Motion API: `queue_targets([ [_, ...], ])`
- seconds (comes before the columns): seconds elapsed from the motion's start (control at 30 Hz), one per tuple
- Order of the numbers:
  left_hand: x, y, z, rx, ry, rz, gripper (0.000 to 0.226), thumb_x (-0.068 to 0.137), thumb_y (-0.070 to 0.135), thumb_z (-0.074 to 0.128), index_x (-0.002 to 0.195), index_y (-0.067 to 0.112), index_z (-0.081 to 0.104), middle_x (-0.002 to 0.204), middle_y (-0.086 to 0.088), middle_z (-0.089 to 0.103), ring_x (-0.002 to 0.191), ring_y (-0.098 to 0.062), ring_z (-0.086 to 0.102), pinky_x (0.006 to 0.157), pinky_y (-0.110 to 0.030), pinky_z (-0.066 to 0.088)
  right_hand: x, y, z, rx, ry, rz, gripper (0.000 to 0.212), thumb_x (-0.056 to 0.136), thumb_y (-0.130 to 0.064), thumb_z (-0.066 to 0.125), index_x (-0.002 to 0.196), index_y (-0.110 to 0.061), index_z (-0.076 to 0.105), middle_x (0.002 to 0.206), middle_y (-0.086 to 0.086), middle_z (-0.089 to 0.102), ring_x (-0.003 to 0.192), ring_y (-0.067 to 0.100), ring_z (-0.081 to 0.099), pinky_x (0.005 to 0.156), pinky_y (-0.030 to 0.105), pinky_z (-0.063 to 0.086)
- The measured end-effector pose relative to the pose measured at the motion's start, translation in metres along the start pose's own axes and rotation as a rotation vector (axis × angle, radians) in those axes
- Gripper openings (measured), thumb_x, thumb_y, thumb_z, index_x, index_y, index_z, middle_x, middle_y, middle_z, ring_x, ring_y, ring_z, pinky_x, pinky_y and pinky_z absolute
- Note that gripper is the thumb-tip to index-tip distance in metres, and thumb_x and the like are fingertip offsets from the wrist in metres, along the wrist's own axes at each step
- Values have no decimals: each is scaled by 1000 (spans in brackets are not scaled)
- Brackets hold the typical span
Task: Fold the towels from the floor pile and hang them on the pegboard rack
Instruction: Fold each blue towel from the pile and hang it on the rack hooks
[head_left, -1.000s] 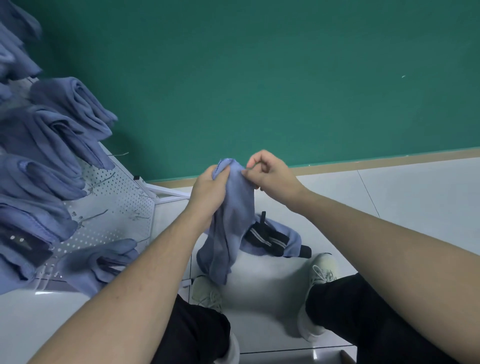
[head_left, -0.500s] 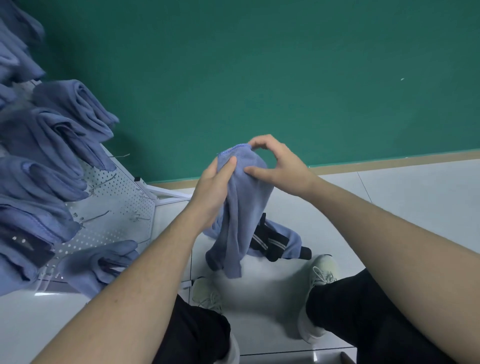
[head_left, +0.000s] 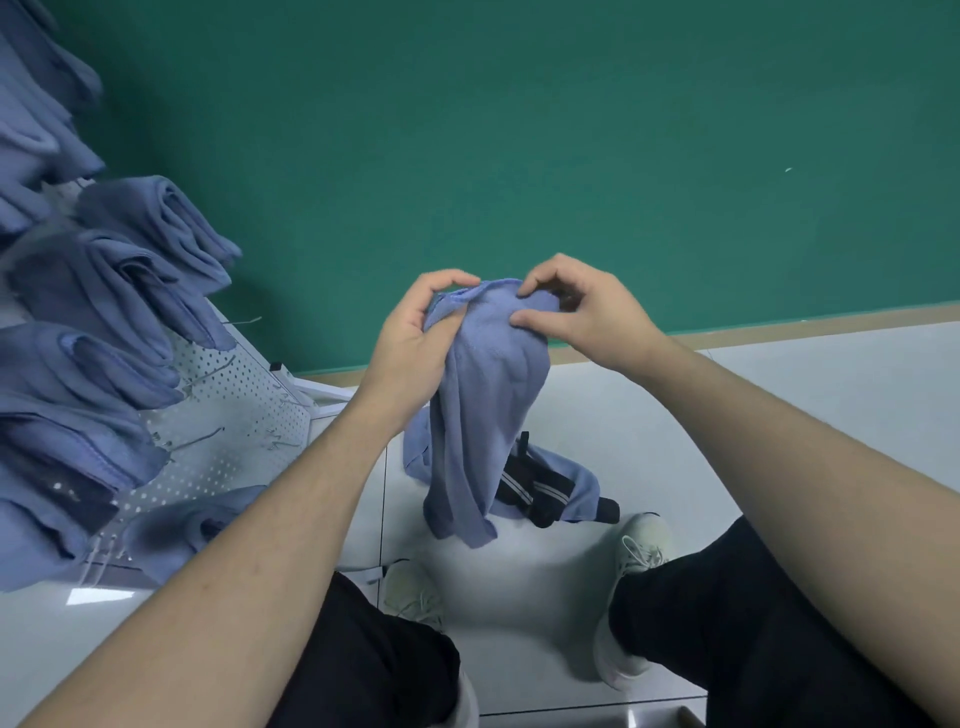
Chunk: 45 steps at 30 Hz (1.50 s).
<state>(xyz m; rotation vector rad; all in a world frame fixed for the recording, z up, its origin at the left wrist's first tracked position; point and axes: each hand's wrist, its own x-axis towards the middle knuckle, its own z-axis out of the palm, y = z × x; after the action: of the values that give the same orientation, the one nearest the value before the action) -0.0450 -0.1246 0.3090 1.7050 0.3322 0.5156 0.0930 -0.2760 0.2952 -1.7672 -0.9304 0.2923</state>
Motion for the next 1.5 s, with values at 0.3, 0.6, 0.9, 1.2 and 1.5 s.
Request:
queue_targets([
  [0.3, 2, 38, -18, 71, -48, 79, 42, 95, -6, 51, 102, 33, 65, 93, 33, 66, 86, 6, 60, 80, -12, 45, 1, -37, -34, 94, 26, 39, 20, 88, 0, 73, 79, -17, 66, 71, -13, 73, 70, 3, 67, 76, 17, 52],
  [0.6, 1, 100, -32, 134, -104, 206, 49, 92, -14, 48, 100, 31, 67, 92, 29, 69, 86, 7, 60, 81, -10, 42, 5, -107, -77, -144, -295, -22, 18, 98, -8, 61, 84, -17, 56, 72, -9, 65, 65, 11, 59, 72, 27, 47],
  [0.9, -8, 146, -50, 187, -213, 189, 30, 91, -1, 60, 82, 27, 56, 59, 15, 50, 55, -6, 37, 54, -24, 29, -2, -168, -105, -347, -248, -102, 17, 91, -10, 54, 77, -18, 53, 68, -1, 68, 62, 7, 60, 64, 26, 45],
  [1.2, -13, 190, -66, 424, -343, 168, 24, 90, 10, 74, 80, 11, 52, 61, 8, 56, 62, -15, 47, 66, -41, 52, -6, -224, -121, -706, -369, -285, 39, 95, -38, 66, 70, -17, 44, 59, -2, 56, 53, 6, 54, 52, 15, 36],
  [1.5, -27, 234, -71, 450, -422, 143, 25, 80, 8, 81, 71, 3, 59, 65, -1, 69, 63, -14, 68, 65, -24, 58, -15, -262, -136, -696, -470, -281, 11, 95, -26, 67, 91, -24, 57, 69, -8, 67, 61, 8, 65, 58, 11, 43],
])
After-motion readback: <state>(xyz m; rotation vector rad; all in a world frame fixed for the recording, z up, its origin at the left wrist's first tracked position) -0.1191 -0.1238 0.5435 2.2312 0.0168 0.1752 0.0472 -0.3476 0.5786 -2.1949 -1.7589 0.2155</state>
